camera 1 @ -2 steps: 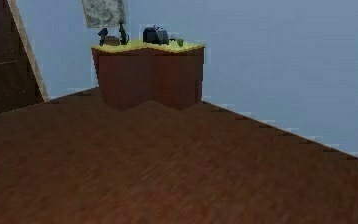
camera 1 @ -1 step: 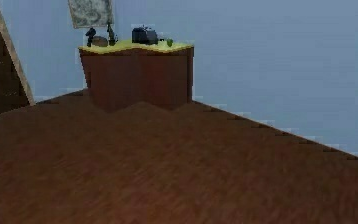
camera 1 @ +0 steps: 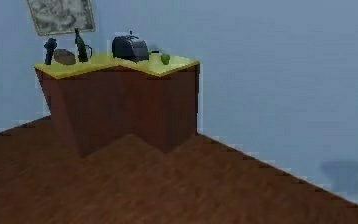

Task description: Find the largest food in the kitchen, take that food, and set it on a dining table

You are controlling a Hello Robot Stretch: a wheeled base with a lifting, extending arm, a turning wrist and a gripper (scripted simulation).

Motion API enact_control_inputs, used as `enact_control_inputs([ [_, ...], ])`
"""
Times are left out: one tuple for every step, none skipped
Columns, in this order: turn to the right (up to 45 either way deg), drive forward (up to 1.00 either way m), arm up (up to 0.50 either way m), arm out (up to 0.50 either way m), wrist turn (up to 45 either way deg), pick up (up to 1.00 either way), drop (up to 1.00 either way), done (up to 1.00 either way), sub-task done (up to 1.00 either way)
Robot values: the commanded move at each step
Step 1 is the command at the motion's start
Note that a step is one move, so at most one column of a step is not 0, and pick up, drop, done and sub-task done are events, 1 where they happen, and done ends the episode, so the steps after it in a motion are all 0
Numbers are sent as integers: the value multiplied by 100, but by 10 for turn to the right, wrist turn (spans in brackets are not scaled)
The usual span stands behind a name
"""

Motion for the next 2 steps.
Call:
enact_control_inputs([
  [30, 0, 0, 0, 0, 0, 0, 0, 0],
  [0, 100, 0, 0, 0, 0, 0, 0, 0],
])
